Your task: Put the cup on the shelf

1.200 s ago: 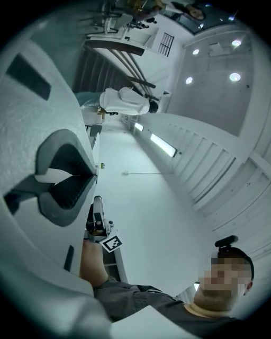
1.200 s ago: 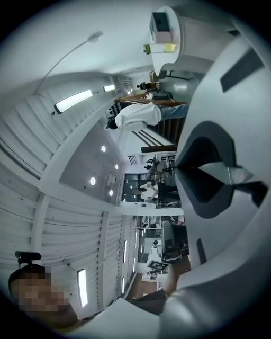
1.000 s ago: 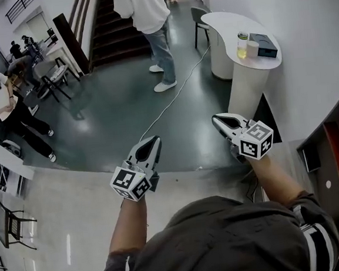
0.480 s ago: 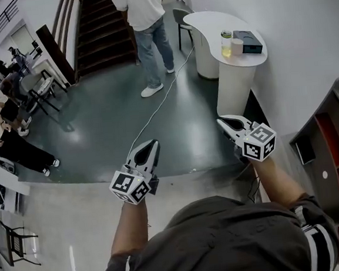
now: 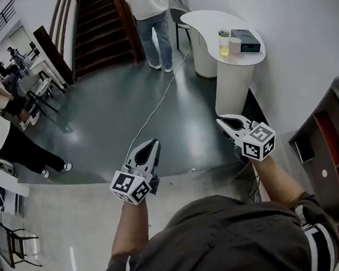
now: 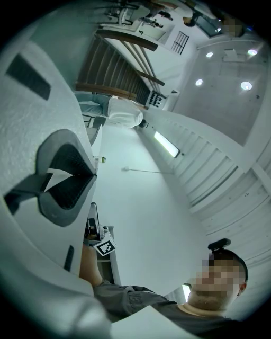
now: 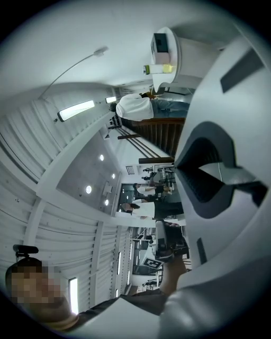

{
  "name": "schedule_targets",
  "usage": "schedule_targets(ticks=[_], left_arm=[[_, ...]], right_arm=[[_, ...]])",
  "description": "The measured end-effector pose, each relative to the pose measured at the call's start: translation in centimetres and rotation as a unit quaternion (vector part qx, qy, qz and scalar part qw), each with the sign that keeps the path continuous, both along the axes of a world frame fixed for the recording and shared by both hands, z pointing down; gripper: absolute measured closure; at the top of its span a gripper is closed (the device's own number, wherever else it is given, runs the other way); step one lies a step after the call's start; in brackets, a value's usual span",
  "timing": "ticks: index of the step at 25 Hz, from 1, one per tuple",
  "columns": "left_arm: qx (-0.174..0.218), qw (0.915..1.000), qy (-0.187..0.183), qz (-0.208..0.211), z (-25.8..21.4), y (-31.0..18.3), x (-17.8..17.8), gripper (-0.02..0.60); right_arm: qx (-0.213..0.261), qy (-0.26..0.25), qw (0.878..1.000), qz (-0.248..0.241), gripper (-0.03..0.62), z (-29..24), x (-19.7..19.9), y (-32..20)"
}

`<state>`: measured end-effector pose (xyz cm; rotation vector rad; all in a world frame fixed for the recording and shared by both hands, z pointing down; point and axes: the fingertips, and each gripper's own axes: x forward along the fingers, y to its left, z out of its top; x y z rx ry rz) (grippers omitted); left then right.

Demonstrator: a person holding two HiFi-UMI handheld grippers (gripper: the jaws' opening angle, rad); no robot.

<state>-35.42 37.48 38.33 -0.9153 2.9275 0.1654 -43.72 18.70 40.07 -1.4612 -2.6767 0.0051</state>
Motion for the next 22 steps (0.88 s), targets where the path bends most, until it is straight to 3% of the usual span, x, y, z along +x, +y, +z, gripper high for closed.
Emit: schedule_targets(ticks=[22], left_arm=[[0.003,0.9998,0.013,0.017,0.9,-1.4,0.1,0.580]], right_arm=[[0.015,0.003,1.000,-0.005,0.605,0.8,0.3,-0.5]])
